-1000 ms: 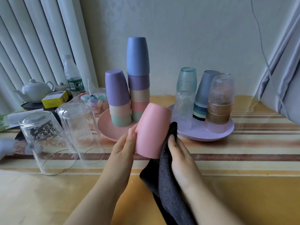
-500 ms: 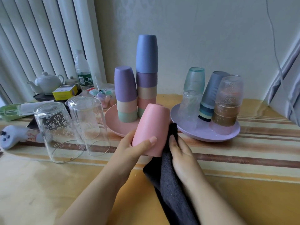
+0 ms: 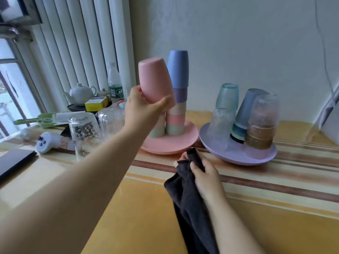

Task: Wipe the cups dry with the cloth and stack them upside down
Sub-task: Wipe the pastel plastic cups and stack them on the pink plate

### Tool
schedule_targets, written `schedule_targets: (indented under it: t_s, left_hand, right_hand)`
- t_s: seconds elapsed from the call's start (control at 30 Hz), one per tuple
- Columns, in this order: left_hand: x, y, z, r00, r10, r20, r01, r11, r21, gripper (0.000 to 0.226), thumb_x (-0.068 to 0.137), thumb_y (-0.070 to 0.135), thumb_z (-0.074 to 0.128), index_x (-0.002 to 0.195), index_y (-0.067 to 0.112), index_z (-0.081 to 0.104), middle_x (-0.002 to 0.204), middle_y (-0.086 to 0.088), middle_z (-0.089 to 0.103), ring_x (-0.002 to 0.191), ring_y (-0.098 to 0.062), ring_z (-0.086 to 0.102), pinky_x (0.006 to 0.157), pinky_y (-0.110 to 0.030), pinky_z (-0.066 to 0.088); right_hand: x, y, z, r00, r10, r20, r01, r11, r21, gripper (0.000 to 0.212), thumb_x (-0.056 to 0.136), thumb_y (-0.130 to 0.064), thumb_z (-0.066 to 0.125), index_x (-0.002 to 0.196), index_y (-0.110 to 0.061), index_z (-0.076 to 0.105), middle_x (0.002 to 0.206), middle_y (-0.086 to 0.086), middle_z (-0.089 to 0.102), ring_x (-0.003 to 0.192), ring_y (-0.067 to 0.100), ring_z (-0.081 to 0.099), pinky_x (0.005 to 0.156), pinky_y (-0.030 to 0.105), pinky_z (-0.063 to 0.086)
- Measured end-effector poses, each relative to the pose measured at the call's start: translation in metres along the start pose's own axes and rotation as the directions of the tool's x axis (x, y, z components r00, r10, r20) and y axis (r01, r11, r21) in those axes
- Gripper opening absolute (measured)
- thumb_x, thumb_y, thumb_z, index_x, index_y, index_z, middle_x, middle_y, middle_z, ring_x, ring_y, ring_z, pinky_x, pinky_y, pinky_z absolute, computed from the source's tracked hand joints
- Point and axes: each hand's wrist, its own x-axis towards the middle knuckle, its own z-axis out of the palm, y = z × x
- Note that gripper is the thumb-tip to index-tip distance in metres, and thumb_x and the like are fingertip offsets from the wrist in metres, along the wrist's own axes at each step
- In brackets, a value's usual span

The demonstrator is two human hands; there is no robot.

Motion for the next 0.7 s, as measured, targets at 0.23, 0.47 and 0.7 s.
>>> schedule_targets:
  t_s: [0.23,0.47,0.7]
  left_hand:
    - [0.083,0.016,-0.010,1.000,0.008,0.016,-0.010,0.992,0.128,0.048,0.071,0.032,0.082,0.109,0.010,0.062,0.078,0.005,0.056,0.059,-0.006,0.049,0.041,-0.012,0.038]
    - [0.104,-0.001,-0.001,0.997,-0.050,0.057,0.039,0.983,0.181,0.042,0.076,0.031,0.079,0.109,0.015,0.058,0.077,0.006,0.052,0.060,-0.004,0.047,0.041,-0.012,0.037]
    - [0.116,0.005,0.005,0.996,-0.050,0.077,0.030,0.970,0.240,0.044,0.079,0.031,0.076,0.114,0.009,0.060,0.078,0.004,0.051,0.064,-0.010,0.049,0.036,-0.009,0.034]
  right_hand:
    - [0.003,0.005,0.003,1.000,0.015,-0.013,-0.015,1.000,-0.014,0.033,0.093,-0.010,0.052,0.123,-0.020,0.059,0.117,-0.003,0.065,0.111,0.016,0.057,0.092,0.024,0.040]
    - [0.002,0.003,0.003,1.000,0.011,-0.002,-0.011,1.000,0.007,0.033,0.093,-0.009,0.051,0.123,-0.024,0.058,0.114,-0.009,0.063,0.109,0.011,0.056,0.091,0.021,0.038]
    - [0.001,0.003,0.004,1.000,0.003,0.001,-0.003,1.000,0.001,0.033,0.093,-0.008,0.051,0.123,-0.020,0.058,0.119,-0.005,0.064,0.112,0.012,0.057,0.100,0.027,0.041]
